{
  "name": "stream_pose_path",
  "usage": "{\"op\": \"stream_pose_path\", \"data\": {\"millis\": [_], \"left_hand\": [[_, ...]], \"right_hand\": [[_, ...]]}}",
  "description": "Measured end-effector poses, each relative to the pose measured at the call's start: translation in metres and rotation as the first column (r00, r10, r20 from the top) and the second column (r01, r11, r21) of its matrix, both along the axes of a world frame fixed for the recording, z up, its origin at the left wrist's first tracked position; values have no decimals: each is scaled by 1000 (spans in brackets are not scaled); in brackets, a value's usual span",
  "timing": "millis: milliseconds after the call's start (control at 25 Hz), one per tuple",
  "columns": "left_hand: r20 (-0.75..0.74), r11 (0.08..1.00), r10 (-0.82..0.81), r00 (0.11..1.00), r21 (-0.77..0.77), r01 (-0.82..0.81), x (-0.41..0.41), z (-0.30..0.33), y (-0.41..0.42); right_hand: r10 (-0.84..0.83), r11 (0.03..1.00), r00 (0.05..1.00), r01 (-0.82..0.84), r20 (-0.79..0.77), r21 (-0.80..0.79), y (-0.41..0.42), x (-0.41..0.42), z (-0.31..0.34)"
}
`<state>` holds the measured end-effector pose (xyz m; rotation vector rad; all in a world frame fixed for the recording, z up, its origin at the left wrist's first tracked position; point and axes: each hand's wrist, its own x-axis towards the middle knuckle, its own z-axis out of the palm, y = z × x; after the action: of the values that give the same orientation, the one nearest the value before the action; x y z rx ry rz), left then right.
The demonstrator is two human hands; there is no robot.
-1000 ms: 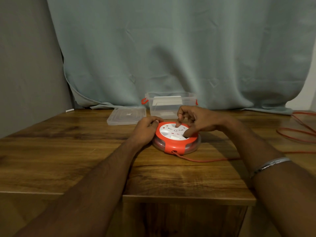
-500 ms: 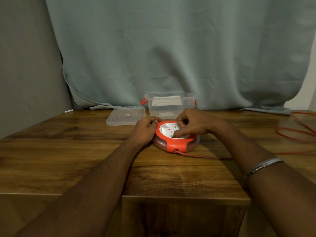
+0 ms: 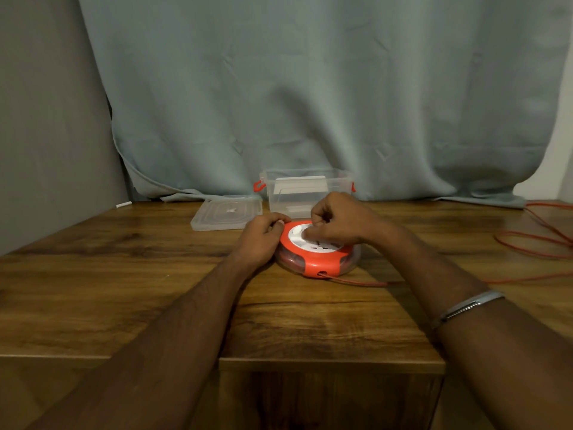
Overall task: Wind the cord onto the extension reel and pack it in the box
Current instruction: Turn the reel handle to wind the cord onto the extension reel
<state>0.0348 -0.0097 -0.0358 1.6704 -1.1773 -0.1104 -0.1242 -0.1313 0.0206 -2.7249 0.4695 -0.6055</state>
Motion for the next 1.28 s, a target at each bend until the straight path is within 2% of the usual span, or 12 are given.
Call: {"op": "stream_pose_path", "data": {"millis": [120, 280, 440, 640, 840, 960, 1040, 1160, 1280], "left_hand": [[7, 1000, -3, 1000, 8, 3, 0, 0, 0], [7, 1000, -3, 1000, 3, 3, 1, 0, 0], [-11, 1000, -7, 1000, 14, 7, 1, 0, 0], [-8, 1000, 5, 1000, 6, -5, 1, 0, 0], [-17, 1000, 3, 1000, 3, -2, 0, 0, 0], [-28, 1000, -6, 1000, -3, 6, 1, -1, 0], [-32, 1000, -15, 999, -3, 15, 2, -1, -1], [-26, 1000, -12, 1000, -9, 12, 1, 1, -1], [-34, 1000, -15, 999, 4, 16, 0, 2, -1]], "right_hand": [[120, 988, 993, -119, -7, 94, -10, -11, 7], [111, 984, 986, -92, -126, 152, -23, -16, 7], [125, 972, 989, -106, -80, 210, -25, -19, 8], [105, 984, 991, -92, -85, 153, -18, -18, 4], [44, 999, 992, -44, -118, 7, -10, -9, 1], [15, 999, 996, -17, -83, -28, -5, -4, -3], [51, 997, 998, -53, -29, -60, -3, -2, -2], [210, 976, 978, -210, -1, 62, -10, -4, 10], [250, 964, 963, -237, -104, 121, -28, -10, 22]]}}
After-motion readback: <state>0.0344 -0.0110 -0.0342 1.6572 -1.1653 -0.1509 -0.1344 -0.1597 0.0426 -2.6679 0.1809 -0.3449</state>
